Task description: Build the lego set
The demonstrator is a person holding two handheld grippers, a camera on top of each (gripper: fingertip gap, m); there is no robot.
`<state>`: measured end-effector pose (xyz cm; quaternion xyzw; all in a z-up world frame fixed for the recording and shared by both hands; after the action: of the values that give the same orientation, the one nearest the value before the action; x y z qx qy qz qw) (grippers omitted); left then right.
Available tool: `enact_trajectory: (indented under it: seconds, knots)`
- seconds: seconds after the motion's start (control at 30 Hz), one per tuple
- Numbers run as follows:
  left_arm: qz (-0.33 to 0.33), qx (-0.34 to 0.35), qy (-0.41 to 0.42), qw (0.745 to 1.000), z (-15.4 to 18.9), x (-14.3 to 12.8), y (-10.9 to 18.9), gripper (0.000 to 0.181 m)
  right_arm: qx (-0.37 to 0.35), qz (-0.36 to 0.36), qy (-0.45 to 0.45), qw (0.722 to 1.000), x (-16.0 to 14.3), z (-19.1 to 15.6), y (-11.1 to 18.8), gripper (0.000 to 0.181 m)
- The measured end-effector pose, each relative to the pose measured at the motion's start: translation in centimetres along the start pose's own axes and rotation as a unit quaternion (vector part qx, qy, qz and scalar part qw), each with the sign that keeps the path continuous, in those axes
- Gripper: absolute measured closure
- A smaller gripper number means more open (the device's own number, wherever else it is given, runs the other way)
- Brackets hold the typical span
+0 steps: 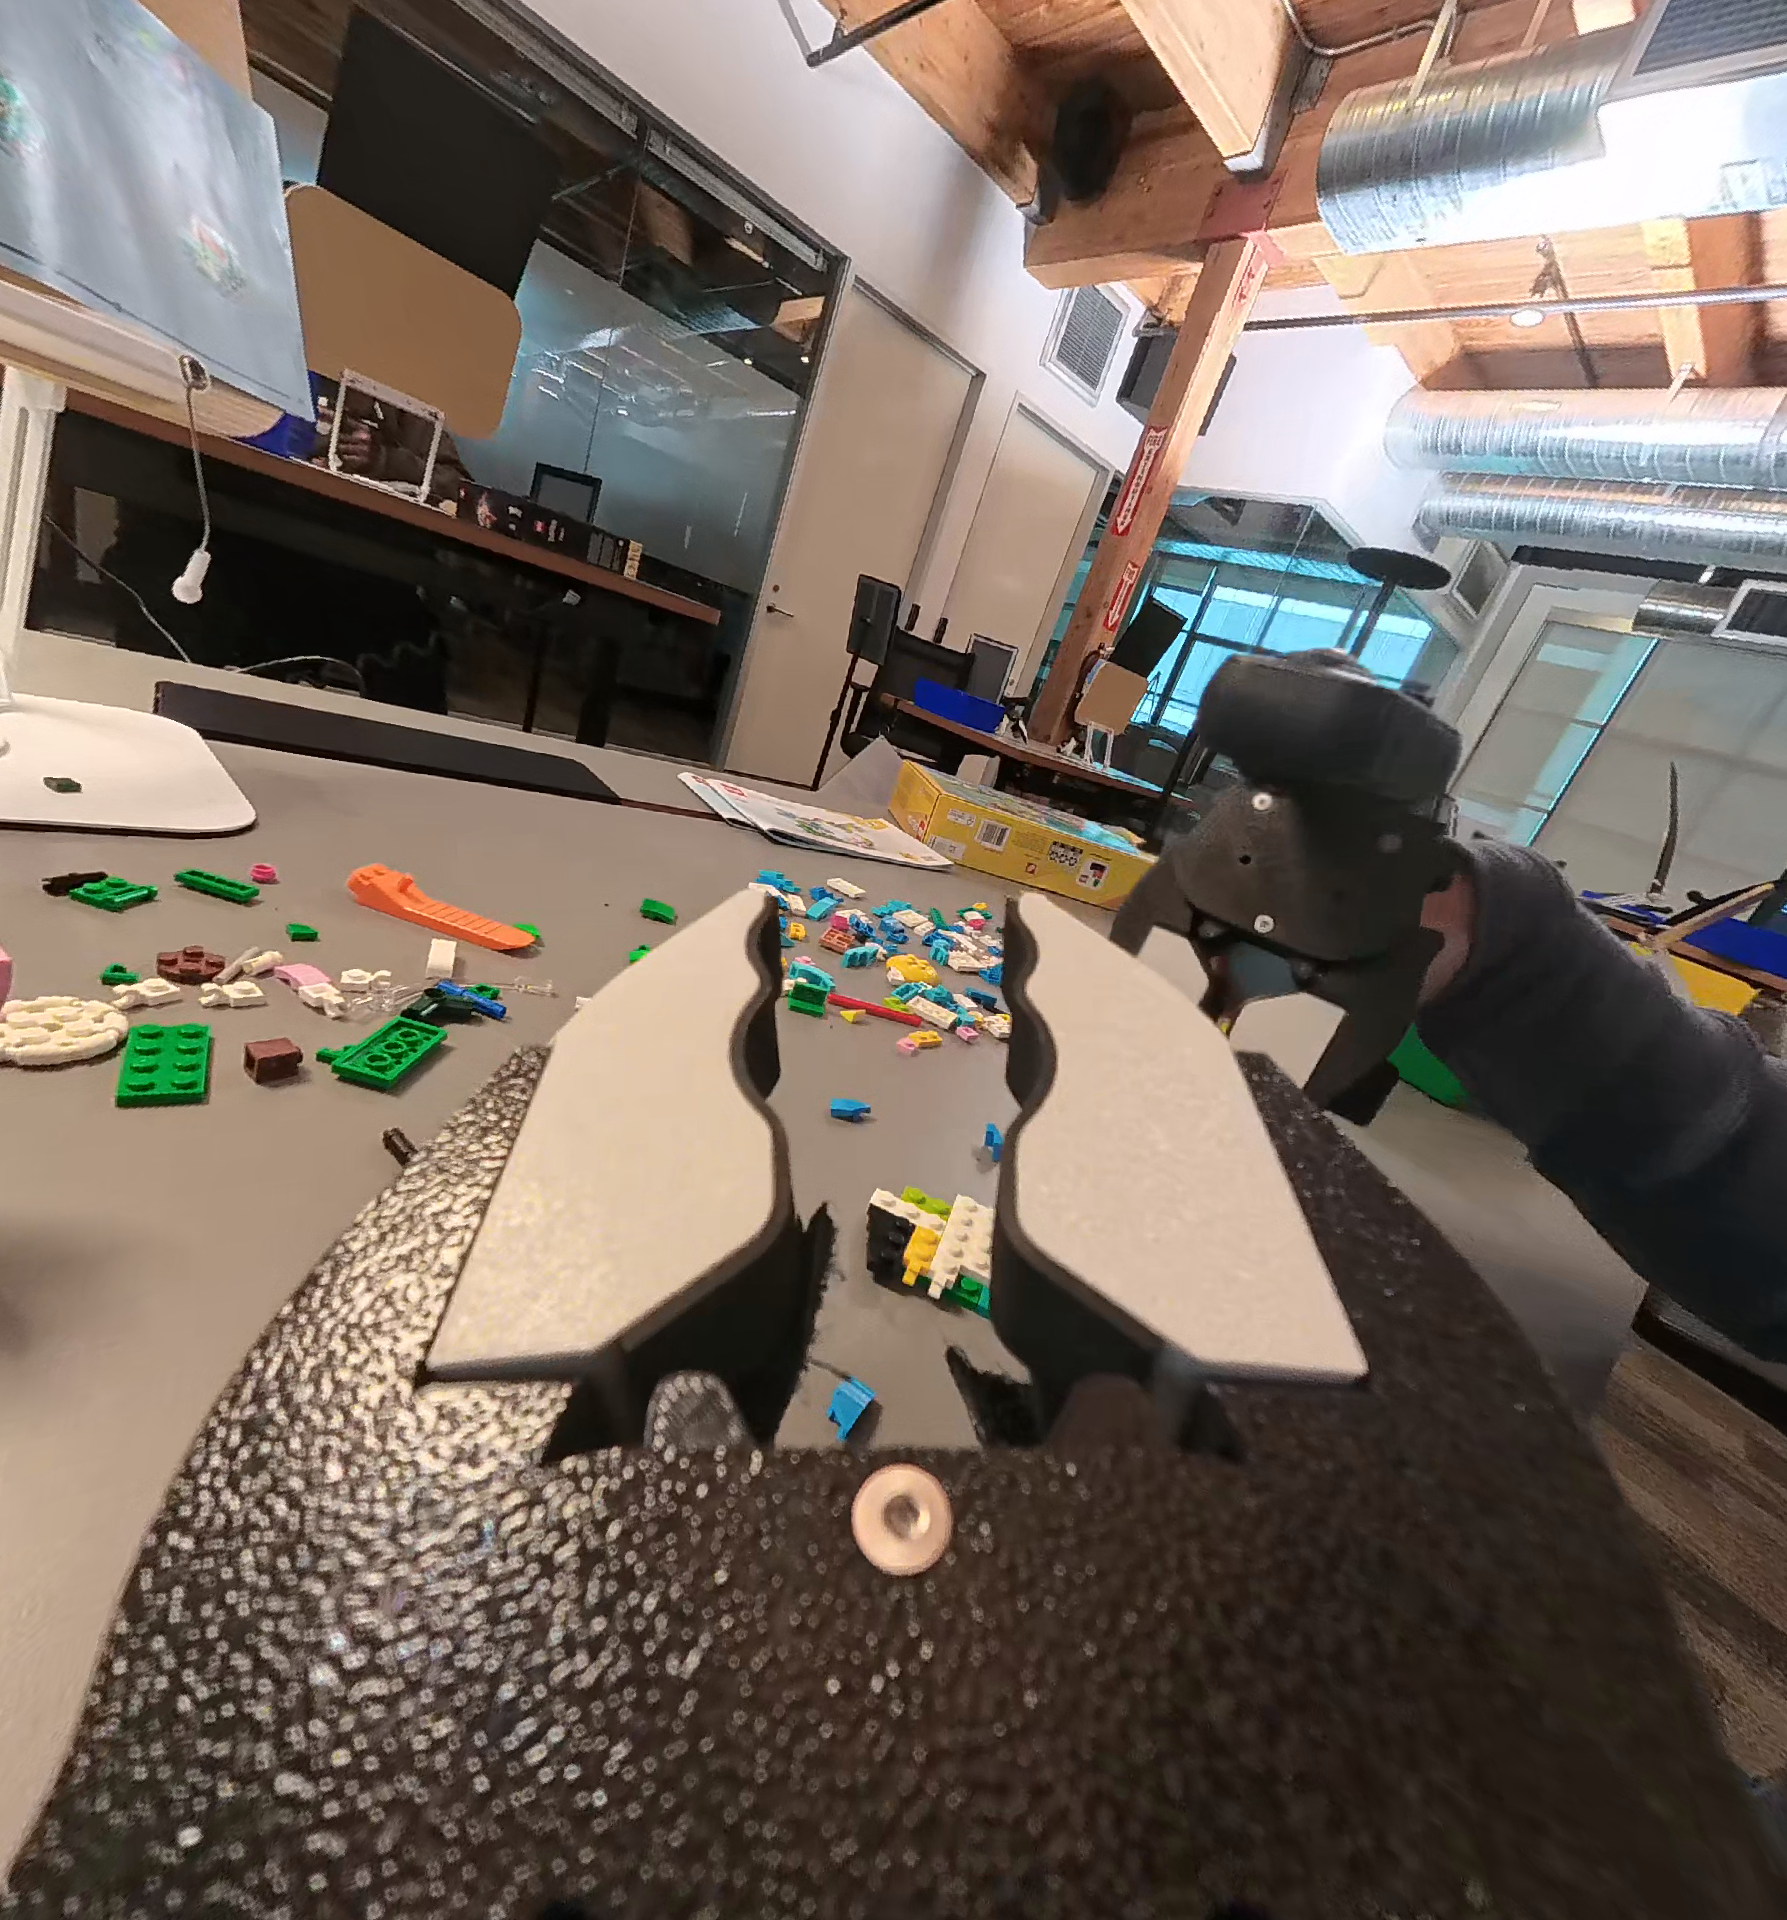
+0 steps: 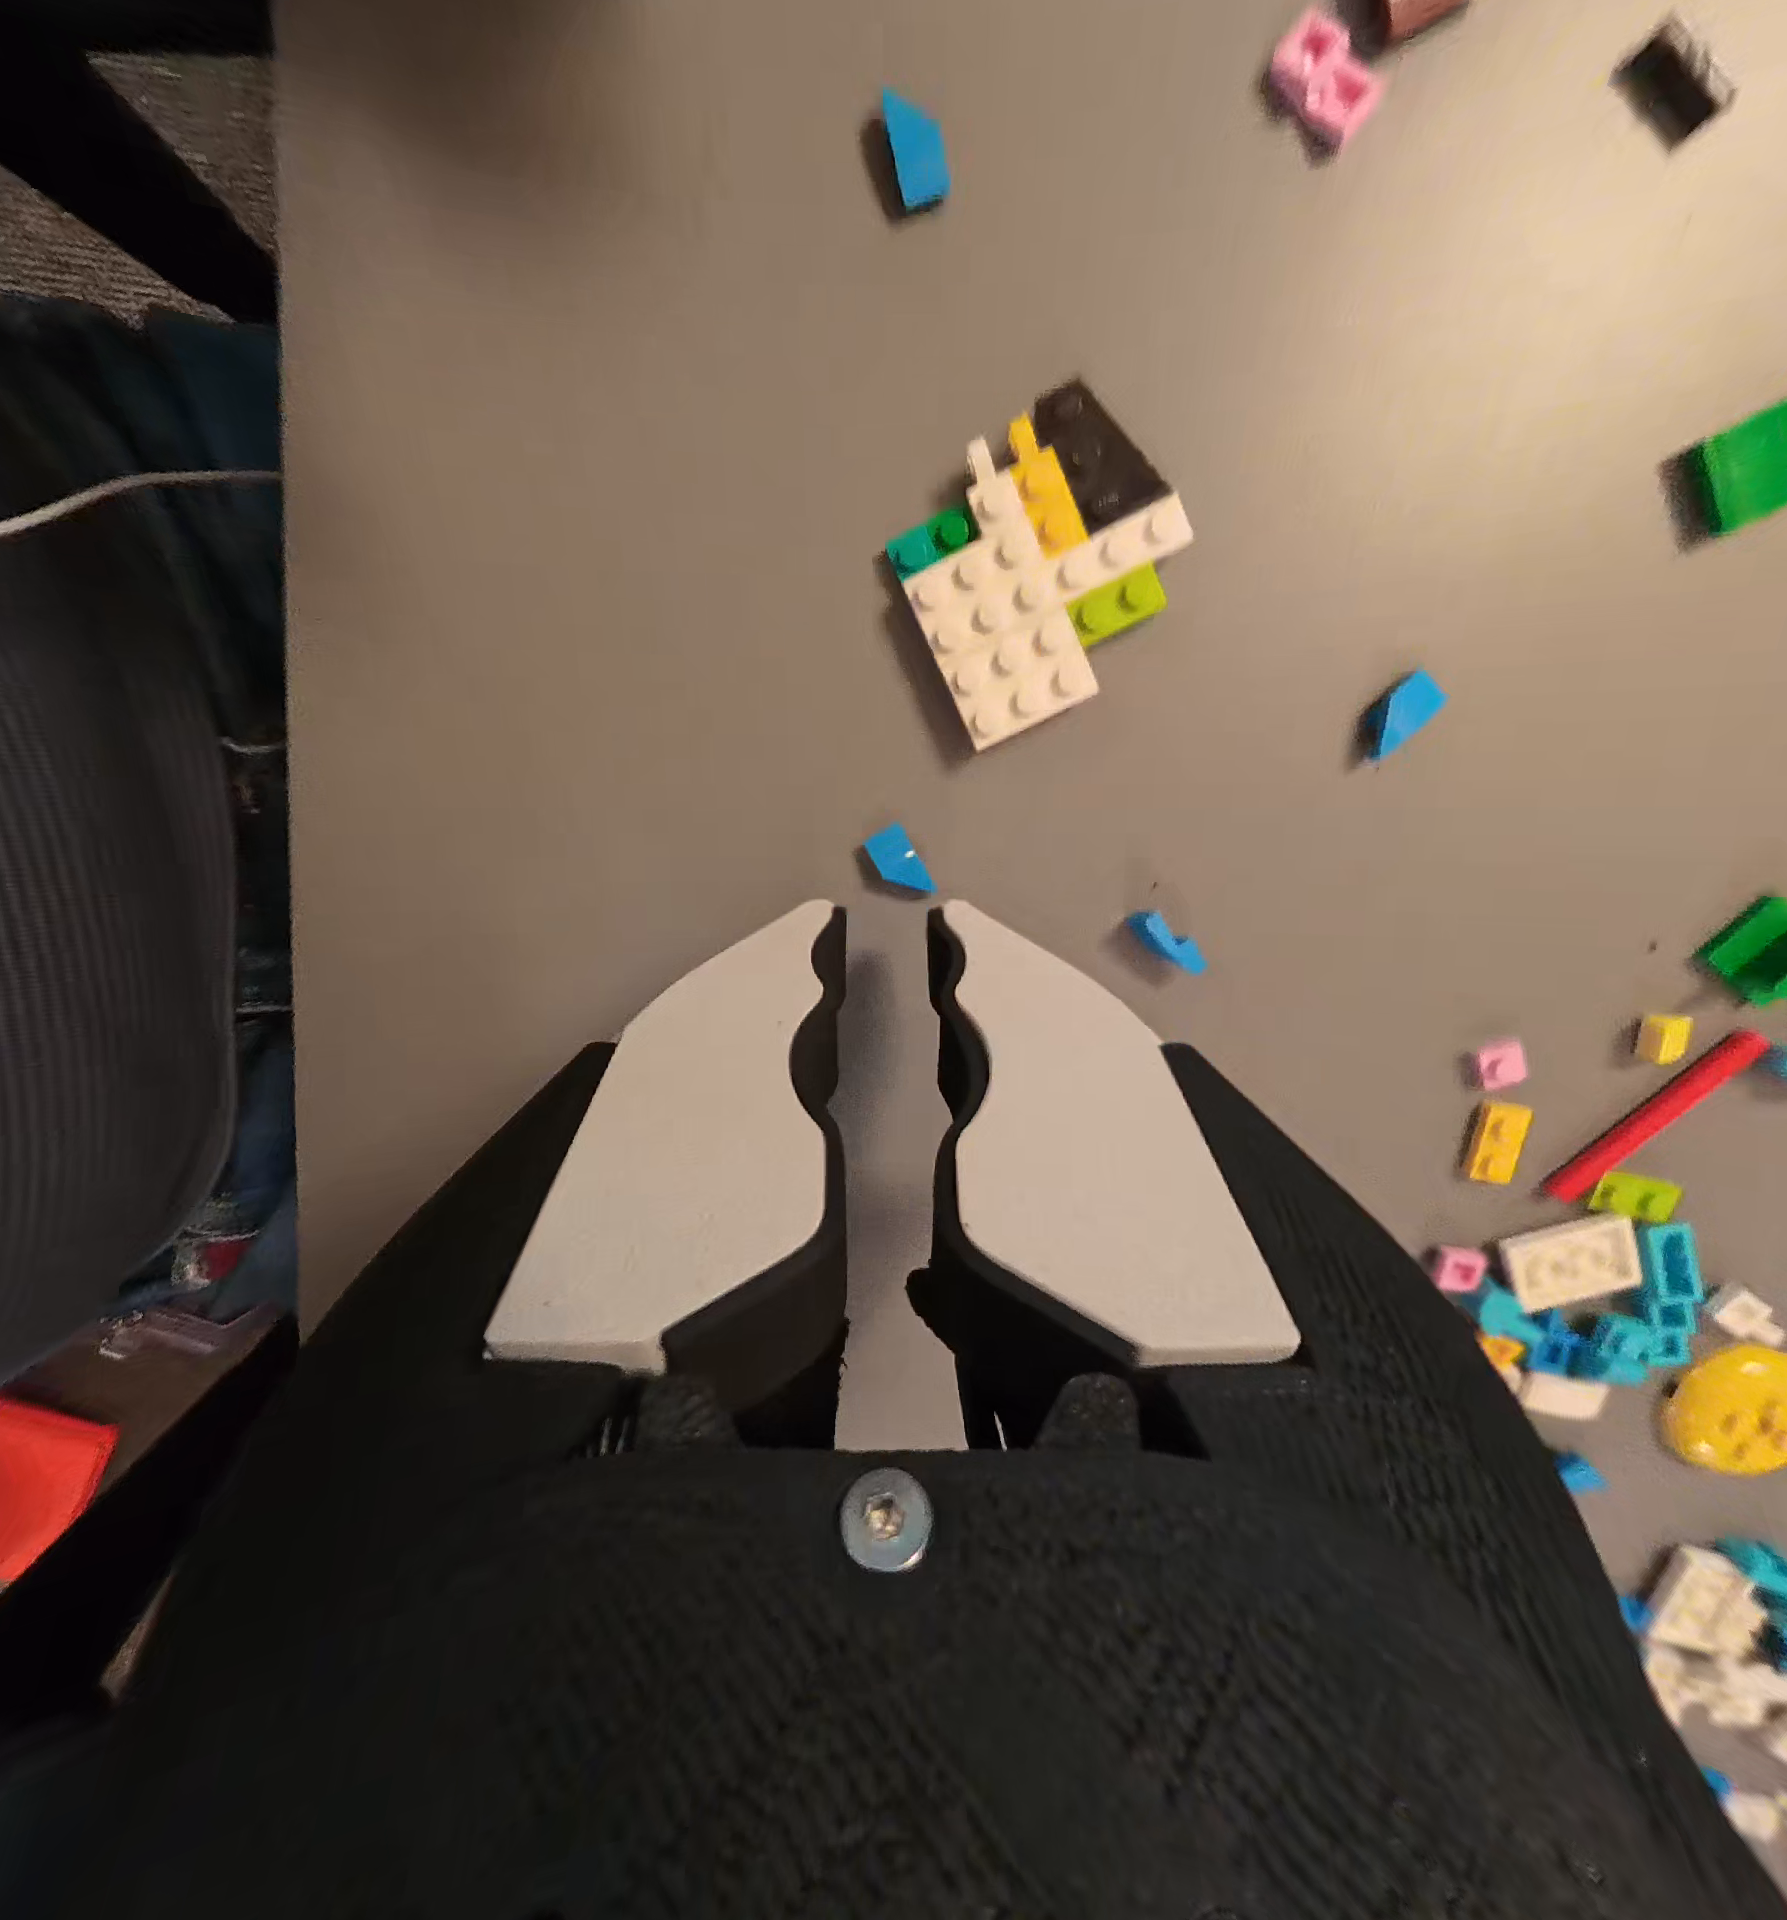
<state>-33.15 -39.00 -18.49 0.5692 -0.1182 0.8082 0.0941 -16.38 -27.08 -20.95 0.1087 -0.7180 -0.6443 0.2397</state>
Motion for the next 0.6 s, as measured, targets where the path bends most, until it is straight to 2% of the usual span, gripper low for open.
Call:
enact_trajectory:
  seconds: [0.03, 0.13, 0.27, 0.4, 0.6]
  knots:
    - [0.0, 0.0, 0.0, 1.0, 0.0, 0.0, 0.0, 0.141, -0.005, 0.001, -0.001, 1.0, -0.2, -0.1, -0.2, 0.167]
    - [-0.001, -0.005, 0.002, 1.0, 0.0, 0.0, 0.0, 0.141, -0.02, 0.008, 0.034, 0.999, 0.1, -0.3, -0.6, 0.16]
    - [-0.002, -0.01, 0.007, 1.0, 0.0, 0.0, 0.0, 0.141, -0.027, -0.011, 0.082, 0.996, 0.7, -0.1, -0.9, 0.159]
    - [-0.005, -0.014, 0.009, 1.0, 0.0, -0.1, -0.1, 0.141, -0.009, -0.036, 0.08, 0.996, 0.5, 0.1, -1.4, 0.159]
    - [-0.009, -0.017, 0.012, 1.0, 0.0, -0.1, -0.2, 0.141, 0.047, 0.0, 0.068, 0.997, 0.2, -1.6, -1.4, 0.159]
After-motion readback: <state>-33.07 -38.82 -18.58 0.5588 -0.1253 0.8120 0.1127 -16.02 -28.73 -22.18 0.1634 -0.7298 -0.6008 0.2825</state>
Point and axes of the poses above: each gripper's, where its closed fingertips meet, y back along the fingers, x out of its top, z = x × y across the jaws, the point moved 7 cm from there along y, back along the fingers, and after that the axes turned 8 degrees about -z, right-handed, at the moved point
